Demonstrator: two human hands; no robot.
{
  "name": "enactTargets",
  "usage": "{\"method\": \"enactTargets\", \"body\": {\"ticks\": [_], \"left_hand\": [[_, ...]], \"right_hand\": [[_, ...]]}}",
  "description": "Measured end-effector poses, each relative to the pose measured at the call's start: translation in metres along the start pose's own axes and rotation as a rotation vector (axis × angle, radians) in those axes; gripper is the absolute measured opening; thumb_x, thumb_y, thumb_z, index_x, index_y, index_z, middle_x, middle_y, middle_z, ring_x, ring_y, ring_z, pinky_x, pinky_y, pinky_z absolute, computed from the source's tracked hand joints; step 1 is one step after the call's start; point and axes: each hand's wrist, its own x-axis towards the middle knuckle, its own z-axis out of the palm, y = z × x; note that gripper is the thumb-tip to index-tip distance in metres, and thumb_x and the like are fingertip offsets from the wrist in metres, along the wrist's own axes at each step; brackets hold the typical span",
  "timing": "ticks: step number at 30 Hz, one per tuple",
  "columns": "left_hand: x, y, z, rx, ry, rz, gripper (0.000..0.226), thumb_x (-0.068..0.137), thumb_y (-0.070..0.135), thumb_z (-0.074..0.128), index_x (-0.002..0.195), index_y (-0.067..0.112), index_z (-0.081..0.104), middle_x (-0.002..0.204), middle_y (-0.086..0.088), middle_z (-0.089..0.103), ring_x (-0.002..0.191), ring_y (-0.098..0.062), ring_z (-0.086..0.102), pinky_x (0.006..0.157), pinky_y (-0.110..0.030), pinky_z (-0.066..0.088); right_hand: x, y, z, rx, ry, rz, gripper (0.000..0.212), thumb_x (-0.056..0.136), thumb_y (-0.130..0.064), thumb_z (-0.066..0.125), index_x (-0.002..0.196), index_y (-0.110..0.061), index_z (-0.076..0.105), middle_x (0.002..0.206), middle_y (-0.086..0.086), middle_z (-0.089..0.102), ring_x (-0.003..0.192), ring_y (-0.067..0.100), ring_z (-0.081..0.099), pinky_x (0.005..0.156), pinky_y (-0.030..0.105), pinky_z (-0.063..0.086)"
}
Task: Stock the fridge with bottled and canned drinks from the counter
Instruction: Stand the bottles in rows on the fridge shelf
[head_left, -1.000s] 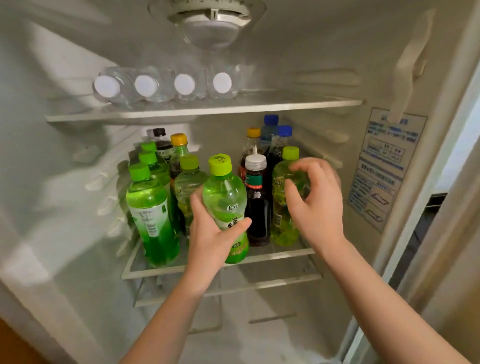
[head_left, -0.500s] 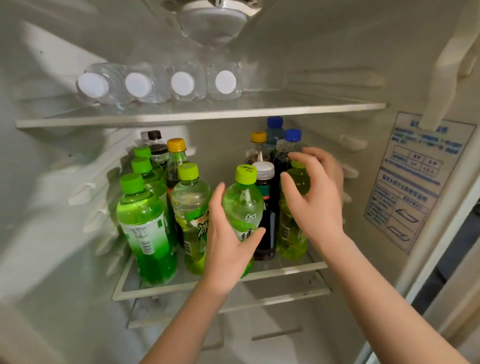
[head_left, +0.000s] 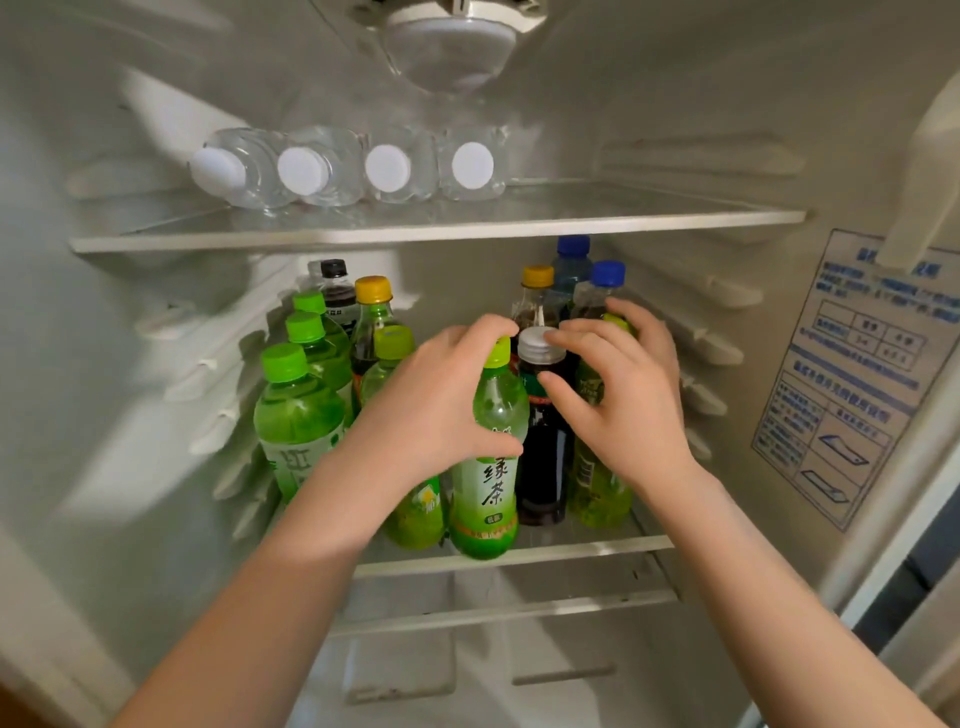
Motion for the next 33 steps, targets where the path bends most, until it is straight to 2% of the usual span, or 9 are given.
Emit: {"method": "enactTargets", "body": {"ticks": [5, 8, 10, 13, 21, 25, 28, 30, 33], "left_hand": [[0.021, -0.004, -0.016, 0.175, -0.114, -0.043, 0.085, 0.044, 0.050, 0.088, 0.105, 0.035, 0.032, 0.111, 0.004, 0.049, 0.098, -0.017, 0.049, 0.079, -0.035, 0.047], [0.033, -0.002, -0.020, 0.280, -0.135, -0.030, 0.084, 0.040, 0.055, 0.087, 0.100, 0.031, 0.033, 0.102, 0.003, 0.051, 0.089, -0.021, 0.053, 0.073, -0.039, 0.051], [0.040, -0.002, -0.021, 0.344, -0.157, -0.023, 0.086, 0.039, 0.057, 0.086, 0.101, 0.026, 0.036, 0.095, 0.002, 0.051, 0.083, -0.022, 0.054, 0.067, -0.037, 0.050], [0.052, -0.002, -0.024, 0.389, -0.205, -0.035, 0.089, 0.039, 0.058, 0.087, 0.104, 0.021, 0.040, 0.089, 0.001, 0.048, 0.077, -0.022, 0.052, 0.060, -0.032, 0.044], [0.074, -0.019, -0.023, 0.551, -0.239, -0.060, 0.090, 0.046, 0.054, 0.088, 0.110, 0.012, 0.041, 0.091, -0.004, 0.045, 0.078, -0.025, 0.046, 0.063, -0.035, 0.042], [0.090, -0.029, -0.032, 0.397, -0.363, -0.097, 0.069, 0.060, 0.042, 0.085, 0.114, 0.017, 0.050, 0.098, -0.003, 0.051, 0.088, -0.024, 0.052, 0.071, -0.032, 0.046], [0.102, -0.038, -0.040, 0.347, -0.443, -0.071, 0.061, 0.068, 0.036, 0.082, 0.120, 0.022, 0.054, 0.114, -0.004, 0.055, 0.100, -0.023, 0.054, 0.081, -0.031, 0.047], [0.109, -0.040, -0.042, 0.313, -0.473, -0.075, 0.057, 0.068, 0.032, 0.083, 0.117, 0.024, 0.057, 0.119, -0.002, 0.053, 0.107, -0.024, 0.054, 0.089, -0.035, 0.048], [0.121, -0.038, -0.040, 0.357, -0.502, -0.056, 0.054, 0.063, 0.027, 0.086, 0.109, 0.023, 0.059, 0.115, -0.003, 0.053, 0.105, -0.025, 0.055, 0.088, -0.037, 0.050]], "right_hand": [[0.001, 0.009, 0.001, 0.001, 0.036, -0.065, 0.035, 0.077, -0.025, 0.073, 0.110, -0.015, 0.069, 0.113, -0.002, 0.067, 0.126, 0.031, 0.044, 0.102, 0.050, 0.038], [0.000, 0.013, 0.003, 0.007, 0.081, -0.065, 0.032, 0.077, -0.024, 0.073, 0.106, -0.013, 0.069, 0.109, -0.002, 0.068, 0.124, 0.030, 0.044, 0.103, 0.036, 0.034], [-0.001, 0.014, 0.005, 0.013, 0.098, -0.066, 0.030, 0.077, -0.024, 0.073, 0.104, -0.013, 0.068, 0.108, -0.002, 0.067, 0.124, 0.030, 0.043, 0.103, 0.032, 0.032], [-0.001, 0.015, 0.008, 0.020, 0.121, -0.072, 0.028, 0.078, -0.024, 0.072, 0.102, -0.013, 0.068, 0.107, -0.003, 0.067, 0.123, 0.031, 0.043, 0.102, 0.036, 0.035], [-0.003, 0.012, 0.011, 0.071, 0.121, -0.050, 0.027, 0.079, -0.023, 0.071, 0.103, -0.012, 0.067, 0.109, -0.003, 0.066, 0.126, 0.030, 0.044, 0.097, 0.049, 0.041], [-0.003, 0.011, 0.012, 0.063, 0.125, -0.043, 0.027, 0.080, -0.023, 0.071, 0.104, -0.012, 0.067, 0.110, -0.003, 0.066, 0.126, 0.030, 0.044, 0.096, 0.051, 0.041], [-0.004, 0.009, 0.013, 0.054, 0.130, -0.030, 0.028, 0.080, -0.023, 0.071, 0.105, -0.012, 0.067, 0.110, -0.002, 0.066, 0.126, 0.031, 0.044, 0.095, 0.052, 0.041], [-0.004, 0.008, 0.014, 0.044, 0.133, -0.020, 0.028, 0.079, -0.023, 0.071, 0.105, -0.012, 0.067, 0.110, -0.002, 0.066, 0.126, 0.031, 0.044, 0.095, 0.053, 0.041], [-0.004, 0.007, 0.015, 0.034, 0.142, -0.022, 0.028, 0.079, -0.024, 0.071, 0.104, -0.012, 0.067, 0.110, -0.001, 0.066, 0.125, 0.032, 0.045, 0.094, 0.054, 0.041]]}}
